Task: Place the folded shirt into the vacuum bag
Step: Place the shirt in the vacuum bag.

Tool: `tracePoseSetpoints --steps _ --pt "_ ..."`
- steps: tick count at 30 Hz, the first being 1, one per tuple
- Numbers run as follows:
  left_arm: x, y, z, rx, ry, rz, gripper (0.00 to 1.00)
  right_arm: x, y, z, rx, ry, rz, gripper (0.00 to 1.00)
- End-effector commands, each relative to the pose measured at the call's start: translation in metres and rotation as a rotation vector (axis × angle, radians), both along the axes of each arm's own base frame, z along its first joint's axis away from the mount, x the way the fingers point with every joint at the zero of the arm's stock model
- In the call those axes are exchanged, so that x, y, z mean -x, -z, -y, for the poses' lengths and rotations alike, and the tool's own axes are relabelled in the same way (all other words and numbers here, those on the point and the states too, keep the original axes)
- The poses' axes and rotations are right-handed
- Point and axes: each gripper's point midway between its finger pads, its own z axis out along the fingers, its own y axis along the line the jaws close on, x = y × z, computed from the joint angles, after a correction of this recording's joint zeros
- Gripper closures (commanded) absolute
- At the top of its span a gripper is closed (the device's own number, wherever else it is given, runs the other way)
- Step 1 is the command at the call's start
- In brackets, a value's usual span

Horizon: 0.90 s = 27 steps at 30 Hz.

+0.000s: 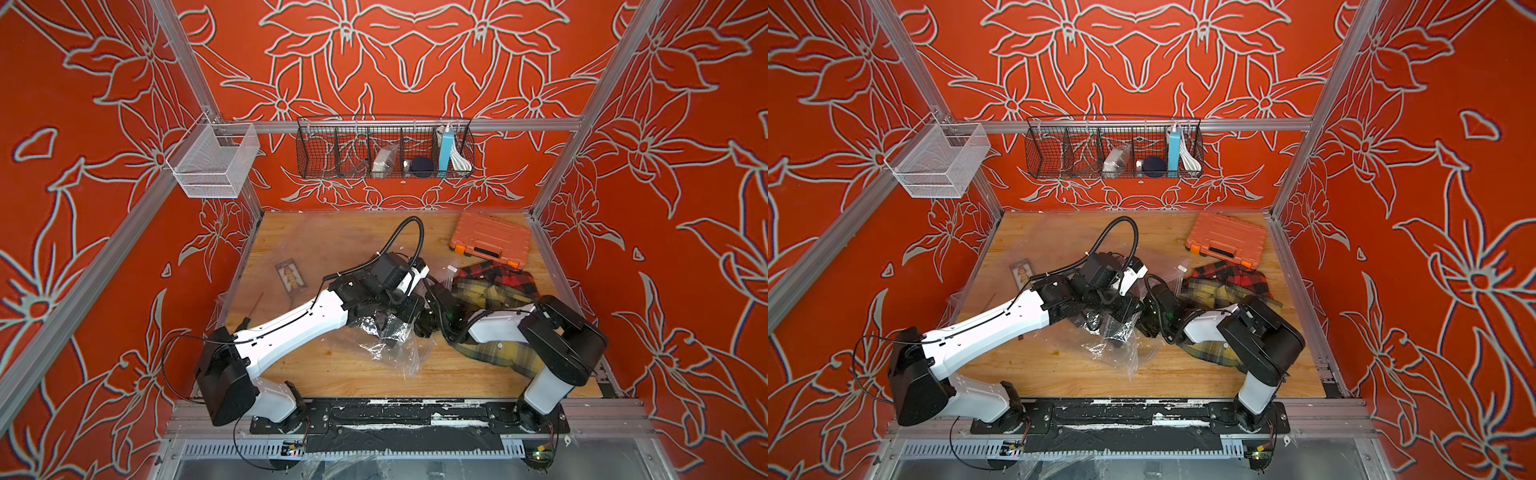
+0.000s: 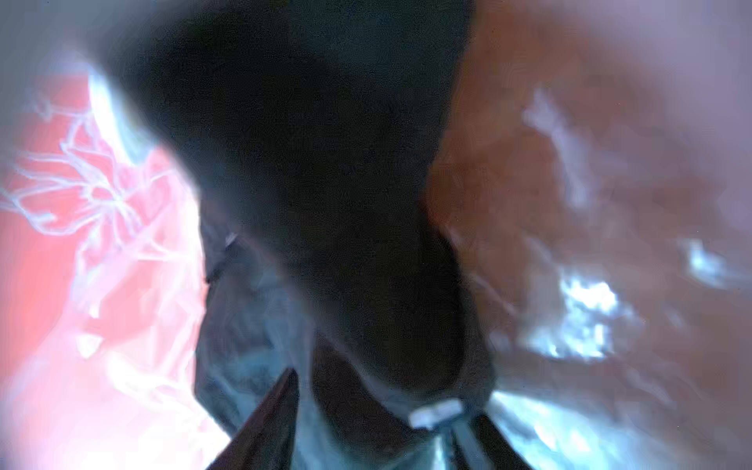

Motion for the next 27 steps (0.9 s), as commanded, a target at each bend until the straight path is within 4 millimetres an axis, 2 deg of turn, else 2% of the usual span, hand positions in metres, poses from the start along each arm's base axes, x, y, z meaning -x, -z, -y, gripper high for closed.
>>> tracePoseSetpoints --steps 1,4,6,9,11,14,17,21,24,27 --pt "0.004 -0.007 0.011 0.032 0.041 -0.004 1.0 -0.015 0.002 -0.016 0.018 -0.019 0.037 0.69" --pt "0.003 -0.004 0.01 0.024 0.042 -0.001 1.0 -0.022 -0.009 -0.039 -0.037 -0.1 0.079 0.86" --pt "0.002 -0.003 0.011 0.017 0.046 0.003 1.0 -0.024 -0.018 -0.054 -0.082 -0.164 0.116 0.93" --pt "0.0 -0.001 0.013 0.01 0.058 0.009 1.0 -0.02 -0.033 -0.076 -0.161 -0.297 0.158 0.99" --pt "-0.002 -0.001 0.015 0.006 0.064 0.013 1.0 -0.016 -0.039 -0.082 -0.186 -0.373 0.18 1.0" --pt "-0.005 -0.002 0.017 -0.003 0.077 0.02 1.0 -0.01 -0.044 -0.075 -0.225 -0.443 0.191 1.0" --pt "-0.007 0.0 0.017 -0.01 0.082 0.021 1.0 -0.005 -0.06 -0.065 -0.319 -0.506 0.206 1.0" --pt "-0.007 0.002 0.016 -0.012 0.084 0.02 1.0 0.02 -0.076 -0.051 -0.358 -0.638 0.22 1.0" --pt "-0.006 0.0 0.018 0.007 0.084 0.014 1.0 0.031 -0.076 -0.047 -0.339 -0.675 0.229 1.0" --pt "-0.008 -0.002 0.023 0.027 0.079 0.008 1.0 0.027 -0.067 -0.059 -0.322 -0.652 0.218 1.0"
